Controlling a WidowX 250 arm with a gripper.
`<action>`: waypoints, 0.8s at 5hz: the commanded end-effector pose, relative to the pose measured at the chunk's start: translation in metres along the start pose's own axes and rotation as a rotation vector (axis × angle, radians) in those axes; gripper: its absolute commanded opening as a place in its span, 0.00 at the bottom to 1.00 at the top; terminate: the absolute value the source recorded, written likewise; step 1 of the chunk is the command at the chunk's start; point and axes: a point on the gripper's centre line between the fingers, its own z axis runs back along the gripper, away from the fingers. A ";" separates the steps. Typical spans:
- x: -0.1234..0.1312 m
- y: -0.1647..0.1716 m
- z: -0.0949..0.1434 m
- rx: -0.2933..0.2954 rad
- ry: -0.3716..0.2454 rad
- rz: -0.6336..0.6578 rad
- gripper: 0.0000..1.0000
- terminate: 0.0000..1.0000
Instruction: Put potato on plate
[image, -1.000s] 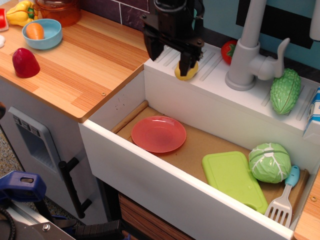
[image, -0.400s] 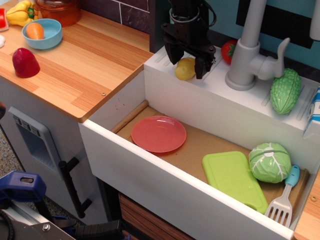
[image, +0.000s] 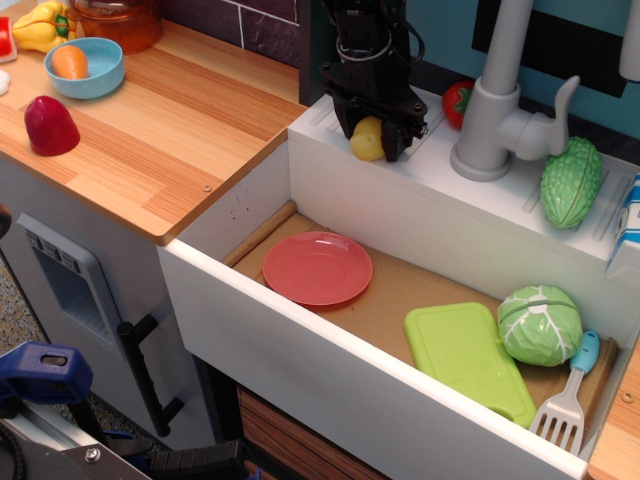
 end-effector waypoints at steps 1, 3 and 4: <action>-0.007 -0.002 0.041 0.059 -0.008 0.026 0.00 0.00; -0.043 0.004 0.000 -0.003 -0.028 0.127 0.00 0.00; -0.049 0.006 -0.025 0.003 -0.027 0.165 0.00 0.00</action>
